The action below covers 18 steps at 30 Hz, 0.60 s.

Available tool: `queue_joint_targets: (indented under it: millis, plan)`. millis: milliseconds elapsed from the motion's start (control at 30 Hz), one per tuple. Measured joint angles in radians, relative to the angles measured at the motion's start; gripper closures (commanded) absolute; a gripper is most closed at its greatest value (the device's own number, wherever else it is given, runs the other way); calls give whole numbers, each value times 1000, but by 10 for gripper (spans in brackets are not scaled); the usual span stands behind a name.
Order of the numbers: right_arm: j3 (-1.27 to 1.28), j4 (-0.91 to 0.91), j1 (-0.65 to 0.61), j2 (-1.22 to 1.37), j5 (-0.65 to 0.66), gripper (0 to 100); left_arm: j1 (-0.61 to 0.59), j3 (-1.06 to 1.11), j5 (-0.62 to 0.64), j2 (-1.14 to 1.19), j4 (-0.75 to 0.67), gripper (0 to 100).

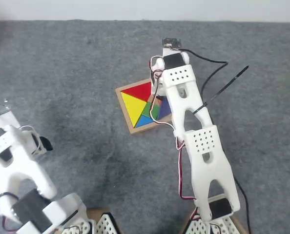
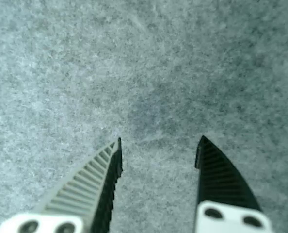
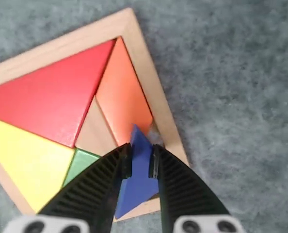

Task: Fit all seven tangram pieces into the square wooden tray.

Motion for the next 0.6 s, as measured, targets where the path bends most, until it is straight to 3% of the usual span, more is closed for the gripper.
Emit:
queue_joint_targets:
  millis: [600]
  plan:
    - [-5,23,-29,-18,64,921,0,0,0,0,0,758]
